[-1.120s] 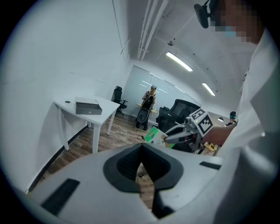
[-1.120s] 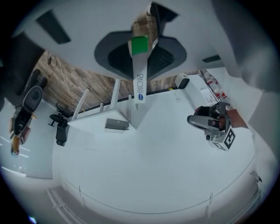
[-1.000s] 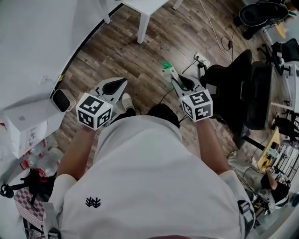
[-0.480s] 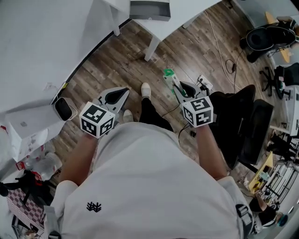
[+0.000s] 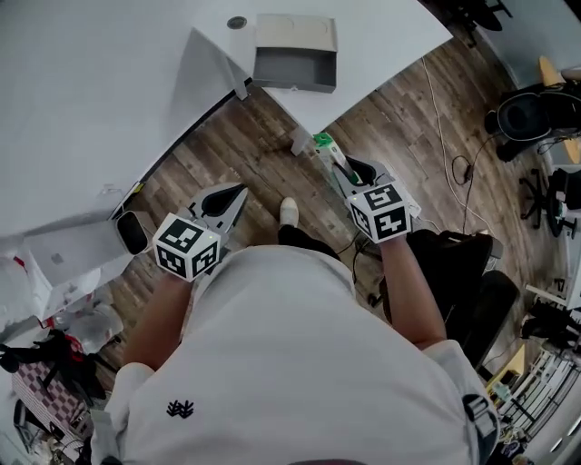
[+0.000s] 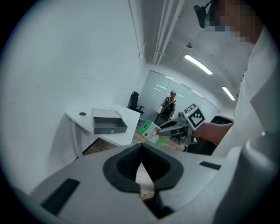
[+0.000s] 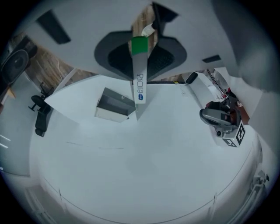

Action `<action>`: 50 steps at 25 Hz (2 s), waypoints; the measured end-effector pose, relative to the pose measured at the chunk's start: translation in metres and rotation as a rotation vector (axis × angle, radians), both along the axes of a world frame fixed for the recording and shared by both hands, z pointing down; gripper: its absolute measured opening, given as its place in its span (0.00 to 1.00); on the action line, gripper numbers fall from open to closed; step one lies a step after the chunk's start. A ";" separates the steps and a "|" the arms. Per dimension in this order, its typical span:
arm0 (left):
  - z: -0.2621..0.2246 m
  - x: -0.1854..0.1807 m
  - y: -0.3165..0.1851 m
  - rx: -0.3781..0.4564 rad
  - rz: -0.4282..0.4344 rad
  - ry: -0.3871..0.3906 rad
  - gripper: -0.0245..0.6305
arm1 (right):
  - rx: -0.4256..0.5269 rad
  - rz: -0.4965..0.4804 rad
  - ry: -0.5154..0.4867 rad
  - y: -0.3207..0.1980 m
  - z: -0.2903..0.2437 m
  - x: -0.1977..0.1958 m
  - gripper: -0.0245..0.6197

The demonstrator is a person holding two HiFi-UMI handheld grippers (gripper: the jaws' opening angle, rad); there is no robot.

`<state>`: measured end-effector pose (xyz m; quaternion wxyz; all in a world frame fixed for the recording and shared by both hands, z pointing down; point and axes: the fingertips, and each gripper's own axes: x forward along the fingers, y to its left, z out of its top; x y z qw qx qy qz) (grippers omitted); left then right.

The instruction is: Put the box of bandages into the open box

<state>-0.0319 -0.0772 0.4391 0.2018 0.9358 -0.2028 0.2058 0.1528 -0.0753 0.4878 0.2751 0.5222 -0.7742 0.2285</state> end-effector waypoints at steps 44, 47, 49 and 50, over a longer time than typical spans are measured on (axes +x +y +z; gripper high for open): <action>-0.001 -0.028 -0.224 -0.011 0.006 -0.013 0.05 | -0.101 -0.115 0.249 -0.293 0.109 -0.005 0.18; 0.001 -0.031 -0.228 -0.020 0.022 -0.018 0.05 | -0.104 -0.123 0.263 -0.294 0.115 -0.007 0.18; 0.003 -0.031 -0.229 -0.026 0.035 -0.022 0.05 | -0.107 -0.126 0.272 -0.292 0.117 -0.007 0.18; 0.004 -0.031 -0.230 -0.029 0.041 -0.023 0.05 | -0.106 -0.127 0.273 -0.292 0.119 -0.007 0.18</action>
